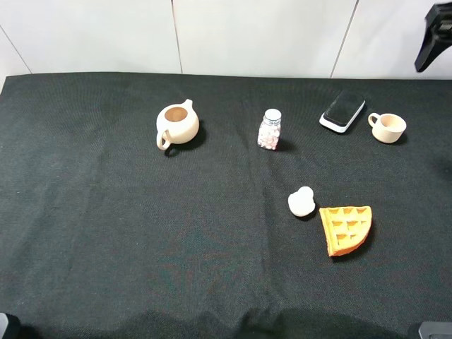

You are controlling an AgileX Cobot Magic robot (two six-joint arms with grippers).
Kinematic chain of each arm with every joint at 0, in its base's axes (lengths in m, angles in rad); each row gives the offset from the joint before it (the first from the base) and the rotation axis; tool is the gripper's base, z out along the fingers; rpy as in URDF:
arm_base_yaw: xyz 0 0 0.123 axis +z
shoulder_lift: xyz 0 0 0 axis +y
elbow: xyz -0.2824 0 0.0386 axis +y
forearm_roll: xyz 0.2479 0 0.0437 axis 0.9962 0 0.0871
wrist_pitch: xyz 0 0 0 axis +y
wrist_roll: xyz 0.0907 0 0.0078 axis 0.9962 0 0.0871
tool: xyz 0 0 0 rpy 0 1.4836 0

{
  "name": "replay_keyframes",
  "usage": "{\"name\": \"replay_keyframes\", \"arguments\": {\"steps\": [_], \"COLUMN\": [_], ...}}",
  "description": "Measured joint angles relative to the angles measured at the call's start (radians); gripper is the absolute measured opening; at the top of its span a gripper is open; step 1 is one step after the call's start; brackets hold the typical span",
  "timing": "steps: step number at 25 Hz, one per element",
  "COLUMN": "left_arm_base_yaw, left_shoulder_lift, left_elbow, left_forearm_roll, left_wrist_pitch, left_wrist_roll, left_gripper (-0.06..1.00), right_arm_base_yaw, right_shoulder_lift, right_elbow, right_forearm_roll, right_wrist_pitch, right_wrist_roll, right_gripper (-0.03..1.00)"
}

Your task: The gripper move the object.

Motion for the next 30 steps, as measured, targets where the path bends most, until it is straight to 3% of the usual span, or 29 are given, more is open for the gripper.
{"name": "replay_keyframes", "arguments": {"steps": [15,30], "left_arm_base_yaw": [0.000,0.000], "left_shoulder_lift": [0.000,0.000], "left_elbow": [0.000,0.000], "left_forearm_roll": [0.000,0.000], "left_wrist_pitch": [0.000,0.000], "left_wrist_roll": [0.000,0.000], "left_gripper": [0.99,0.99], "right_arm_base_yaw": [0.000,0.000], "right_shoulder_lift": [-0.278,-0.699], "right_elbow": [0.030,0.374], "right_forearm_roll": [0.081,0.074], "right_wrist_pitch": [0.004,0.005], "right_wrist_roll": [-0.086,-0.053], "right_gripper": [0.69,0.69]}}
